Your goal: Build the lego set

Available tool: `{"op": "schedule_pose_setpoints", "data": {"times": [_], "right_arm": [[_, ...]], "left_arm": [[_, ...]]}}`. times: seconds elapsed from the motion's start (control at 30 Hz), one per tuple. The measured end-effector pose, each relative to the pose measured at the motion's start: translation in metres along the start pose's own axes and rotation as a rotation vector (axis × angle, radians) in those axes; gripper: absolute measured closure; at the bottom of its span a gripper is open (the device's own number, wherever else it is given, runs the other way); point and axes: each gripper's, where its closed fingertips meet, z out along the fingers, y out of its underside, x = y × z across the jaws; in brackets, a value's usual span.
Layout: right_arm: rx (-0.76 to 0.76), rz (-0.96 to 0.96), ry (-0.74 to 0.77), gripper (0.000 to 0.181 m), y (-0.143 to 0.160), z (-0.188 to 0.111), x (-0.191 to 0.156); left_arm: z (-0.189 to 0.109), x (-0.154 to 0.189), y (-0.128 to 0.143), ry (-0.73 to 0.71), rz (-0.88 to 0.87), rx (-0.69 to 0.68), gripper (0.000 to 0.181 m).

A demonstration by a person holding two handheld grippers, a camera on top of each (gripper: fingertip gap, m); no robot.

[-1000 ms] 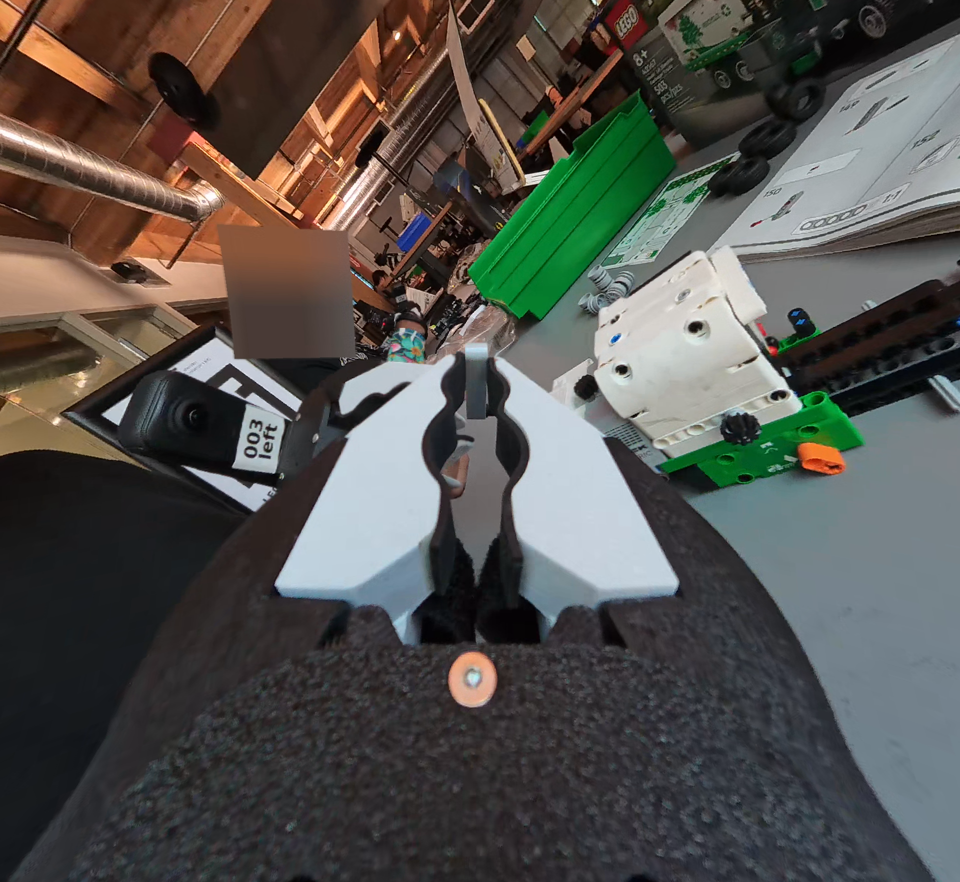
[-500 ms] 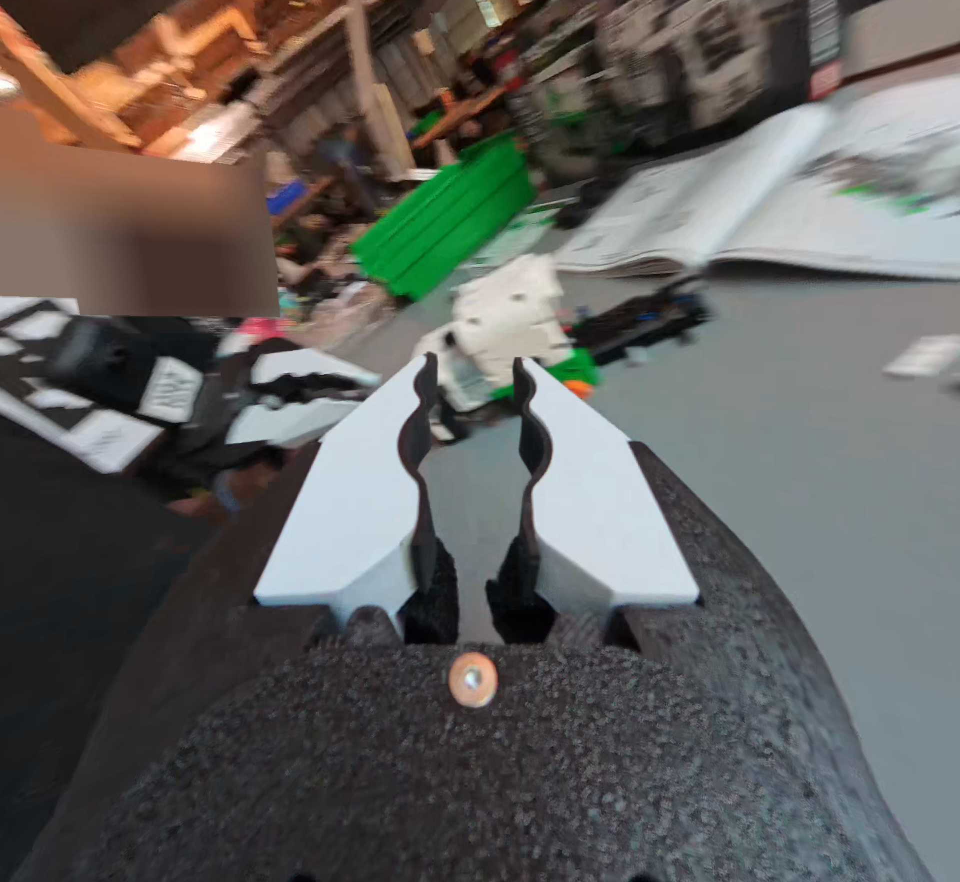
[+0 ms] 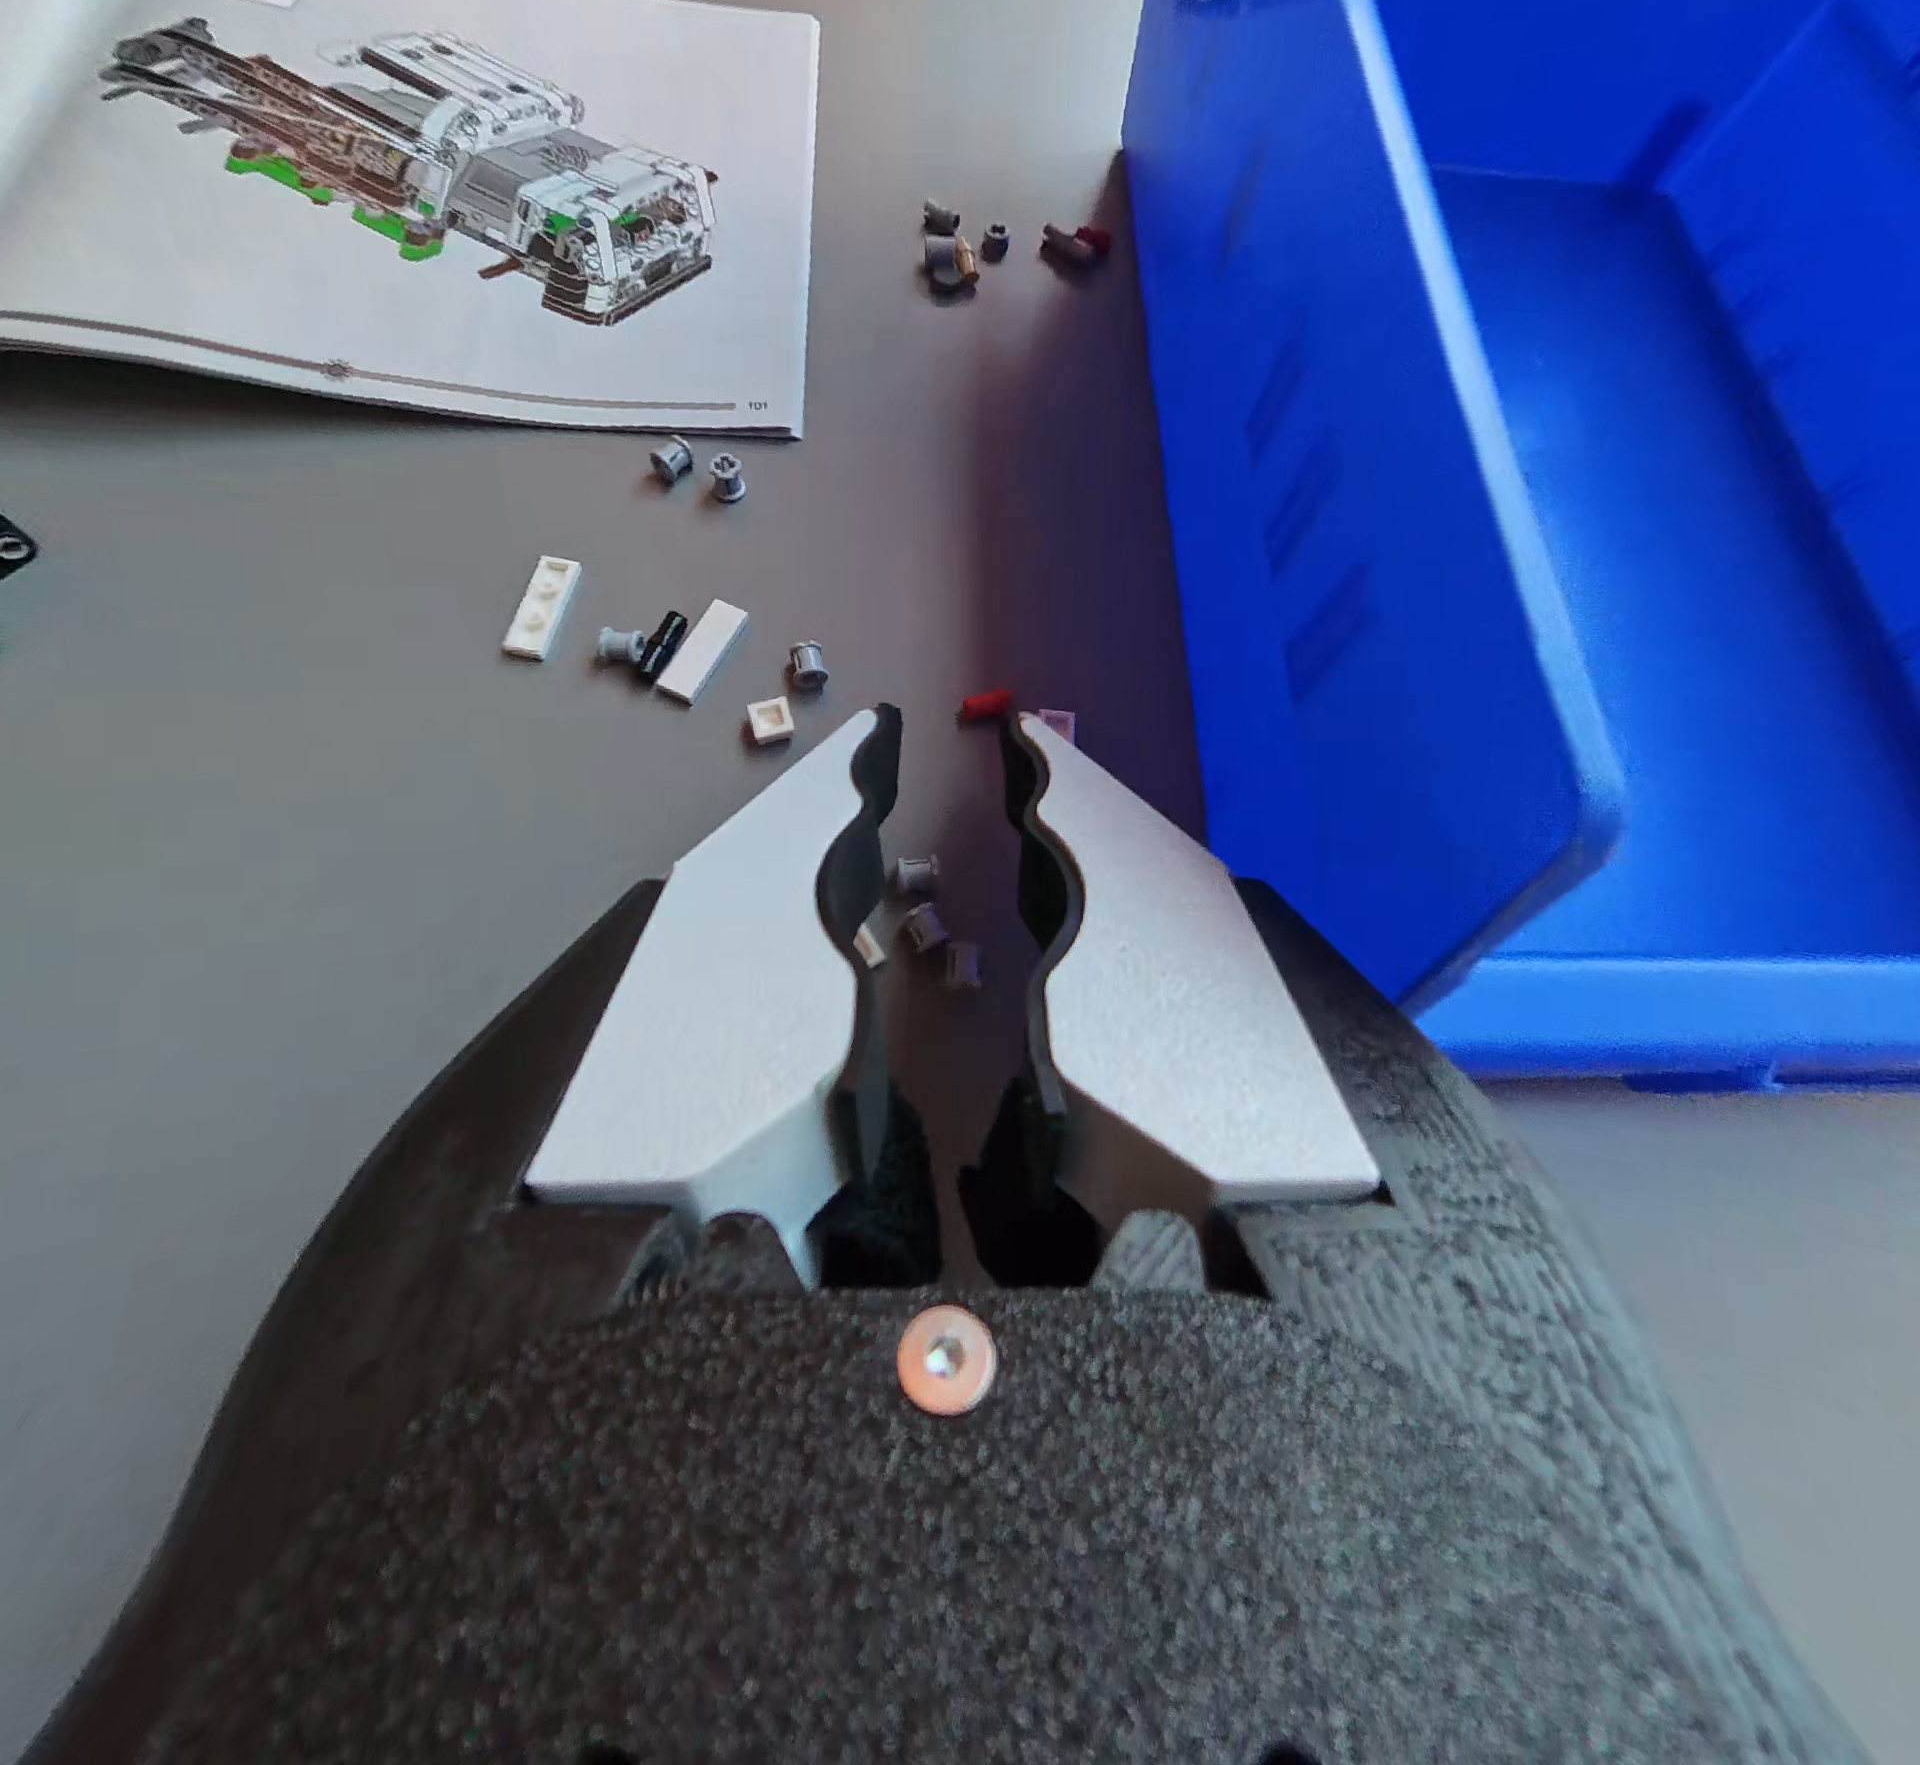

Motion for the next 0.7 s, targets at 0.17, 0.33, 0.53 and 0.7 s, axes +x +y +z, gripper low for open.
{"op": "schedule_pose_setpoints", "data": {"times": [0.17,0.33,0.53,0.7], "right_arm": [[-0.056,0.064,-0.012,0.163,0.000,0.016,0.000],[-0.086,0.046,0.039,0.165,0.002,0.020,0.005],[-0.113,0.042,0.060,0.171,0.006,0.021,0.008],[-0.115,0.022,0.059,0.177,0.008,0.019,0.006]], "left_arm": [[-0.013,-0.020,-0.019,0.071,0.026,0.021,0.175],[-0.014,-0.023,-0.016,0.130,0.090,-0.007,0.175],[-0.011,-0.019,-0.003,0.161,0.096,-0.033,0.175],[-0.012,-0.021,-0.002,0.159,0.092,-0.029,0.175]]}}
